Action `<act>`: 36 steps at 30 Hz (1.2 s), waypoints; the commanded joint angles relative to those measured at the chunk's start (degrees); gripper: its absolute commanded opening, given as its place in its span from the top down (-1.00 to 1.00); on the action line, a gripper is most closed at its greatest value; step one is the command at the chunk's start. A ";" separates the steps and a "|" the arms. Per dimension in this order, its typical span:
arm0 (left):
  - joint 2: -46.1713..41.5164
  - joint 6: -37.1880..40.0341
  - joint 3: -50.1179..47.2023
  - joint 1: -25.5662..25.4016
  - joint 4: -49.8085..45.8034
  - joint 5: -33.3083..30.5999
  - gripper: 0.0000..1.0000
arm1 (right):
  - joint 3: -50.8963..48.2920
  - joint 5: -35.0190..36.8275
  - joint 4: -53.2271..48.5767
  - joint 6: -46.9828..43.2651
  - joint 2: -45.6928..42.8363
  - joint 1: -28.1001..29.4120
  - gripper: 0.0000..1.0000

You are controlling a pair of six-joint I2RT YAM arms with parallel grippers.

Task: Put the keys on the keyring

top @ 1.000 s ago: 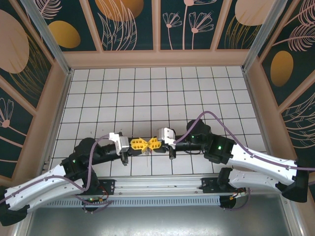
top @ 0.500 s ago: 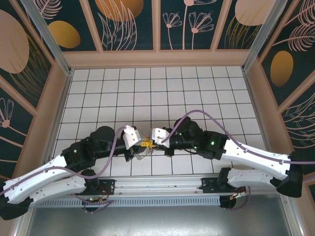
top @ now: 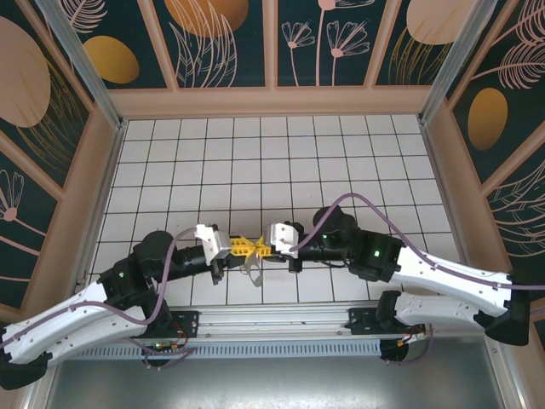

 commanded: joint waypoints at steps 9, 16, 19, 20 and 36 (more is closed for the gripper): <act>-3.00 -2.27 -3.93 0.01 18.94 4.06 1.00 | -4.95 -6.61 11.54 3.26 -1.85 0.24 0.76; -3.09 -2.58 -4.60 -0.07 21.10 4.77 1.00 | -5.95 -8.28 13.62 4.45 -2.96 0.24 0.70; -3.18 -3.19 -5.75 -0.04 22.64 5.01 1.00 | -6.02 -8.38 14.22 4.45 -2.87 0.17 0.90; -2.87 -3.45 -5.96 -0.04 22.58 5.12 1.00 | -5.73 -7.45 13.83 4.20 -2.60 0.18 1.00; 6.79 7.20 10.79 -0.02 -18.36 -0.99 0.63 | 3.41 4.21 -2.43 -2.80 0.45 0.15 1.00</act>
